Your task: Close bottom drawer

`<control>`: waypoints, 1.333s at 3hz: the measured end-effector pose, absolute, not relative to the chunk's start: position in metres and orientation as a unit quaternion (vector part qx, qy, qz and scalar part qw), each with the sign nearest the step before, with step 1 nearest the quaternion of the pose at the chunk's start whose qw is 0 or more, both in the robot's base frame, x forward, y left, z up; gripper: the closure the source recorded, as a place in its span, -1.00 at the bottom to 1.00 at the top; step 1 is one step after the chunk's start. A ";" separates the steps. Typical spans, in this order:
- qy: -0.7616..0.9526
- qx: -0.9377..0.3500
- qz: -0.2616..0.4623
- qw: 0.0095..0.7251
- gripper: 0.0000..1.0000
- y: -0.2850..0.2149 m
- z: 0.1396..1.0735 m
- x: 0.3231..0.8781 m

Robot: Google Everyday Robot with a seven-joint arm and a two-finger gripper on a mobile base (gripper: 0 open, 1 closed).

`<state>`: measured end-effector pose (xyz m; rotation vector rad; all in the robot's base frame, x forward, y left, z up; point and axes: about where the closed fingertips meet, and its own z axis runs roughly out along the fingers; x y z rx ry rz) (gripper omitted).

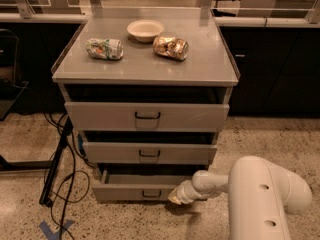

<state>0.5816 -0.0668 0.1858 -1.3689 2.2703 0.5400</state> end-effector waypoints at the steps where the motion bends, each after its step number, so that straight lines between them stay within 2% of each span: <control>1: 0.819 -0.494 0.195 0.216 -0.16 -0.067 0.186 0.582; 2: 0.819 -0.494 0.195 0.216 -0.63 -0.067 0.186 0.582; 3: 0.818 -0.508 0.165 0.213 -1.00 -0.062 0.173 0.630; 4: 0.818 -0.508 0.165 0.213 -1.00 -0.062 0.173 0.630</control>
Offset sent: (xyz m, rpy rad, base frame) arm 0.0000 0.0000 0.0000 0.0000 0.0000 0.0000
